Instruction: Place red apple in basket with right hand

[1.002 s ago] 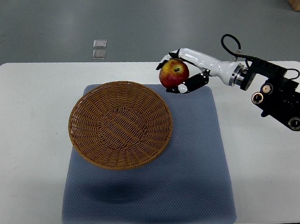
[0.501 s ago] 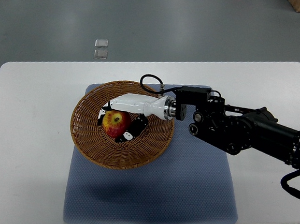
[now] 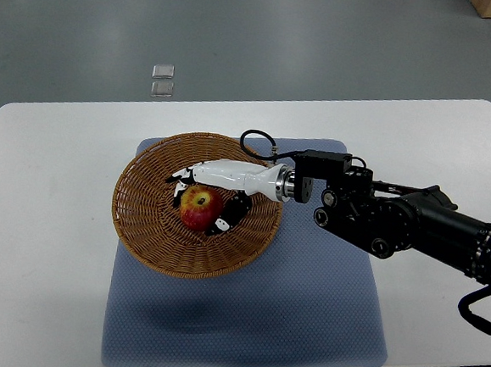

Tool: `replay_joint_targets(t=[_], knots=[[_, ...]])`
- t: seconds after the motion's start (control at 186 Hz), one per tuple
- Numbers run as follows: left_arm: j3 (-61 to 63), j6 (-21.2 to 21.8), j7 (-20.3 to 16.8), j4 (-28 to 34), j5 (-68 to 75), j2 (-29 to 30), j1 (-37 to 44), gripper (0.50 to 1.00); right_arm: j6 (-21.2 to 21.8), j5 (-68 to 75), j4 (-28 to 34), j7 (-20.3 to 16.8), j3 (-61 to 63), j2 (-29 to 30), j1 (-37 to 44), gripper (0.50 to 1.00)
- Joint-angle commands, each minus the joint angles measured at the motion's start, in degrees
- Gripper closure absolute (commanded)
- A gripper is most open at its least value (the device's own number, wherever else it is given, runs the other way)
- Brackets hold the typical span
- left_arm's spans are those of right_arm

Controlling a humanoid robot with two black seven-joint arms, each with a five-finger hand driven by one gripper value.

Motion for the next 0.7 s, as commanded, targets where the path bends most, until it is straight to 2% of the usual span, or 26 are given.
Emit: replay_joint_targets(t=[0.0,0.113,0.119,0.167,0.242,0.248,0.291,0.339,0.345,0.436,0.587,0.663,0.695], knots=[[0.0,0.0,0.0,-0.1,0.0,0.0,0.0,0.500,0.0,3.4,0.2,0.0,5.0,-0.7,-0.7,0.581],[0.0,0.0,0.0,-0.1,0.0,0.0,0.0,0.500,0.7,9.6,0.3,-0.1,10.6,-3.3,-1.4,0.583],[0.0,0.0,0.0,0.0,0.0,0.0,0.0,0.500,2.4,14.3,0.3,-0.3,12.7,-5.3,-1.5,0.583],[0.0,0.0,0.0,-0.1,0.0,0.0,0.0,0.500,5.5,20.6,0.3,-0.5,14.1,-8.1,-1.6,0.585],[0.0,0.0,0.0,0.0,0.0,0.0,0.0,0.500,6.6,23.4,0.2,-0.6,14.3,-9.1,-1.8,0.585],[0.0,0.0,0.0,-0.1,0.0,0.0,0.0,0.500,9.1,30.8,-0.2,-0.7,14.4,-11.9,-3.0,0.587],[0.0,0.0,0.0,0.0,0.0,0.0,0.0,0.500,9.6,36.8,-0.6,-0.8,14.4,-13.9,-4.3,0.587],[0.0,0.0,0.0,0.0,0.0,0.0,0.0,0.500,9.6,36.8,-0.6,-0.8,14.4,-13.9,-4.4,0.587],[0.0,0.0,0.0,0.0,0.0,0.0,0.0,0.500,9.6,43.2,-1.3,-0.9,14.3,-15.4,-5.8,0.587],[0.0,0.0,0.0,-0.1,0.0,0.0,0.0,0.500,9.0,51.7,-3.9,-2.5,14.3,-16.0,-8.1,0.589],[0.0,0.0,0.0,0.0,0.0,0.0,0.0,0.500,3.7,63.9,-11.8,-6.9,14.3,-14.9,-10.0,0.591],[0.0,0.0,0.0,0.0,0.0,0.0,0.0,0.500,1.9,70.2,-13.8,-9.9,14.3,-14.8,-10.4,0.589],[0.0,0.0,0.0,0.0,0.0,0.0,0.0,0.500,1.9,70.2,-13.8,-9.9,14.3,-14.8,-10.4,0.589]])
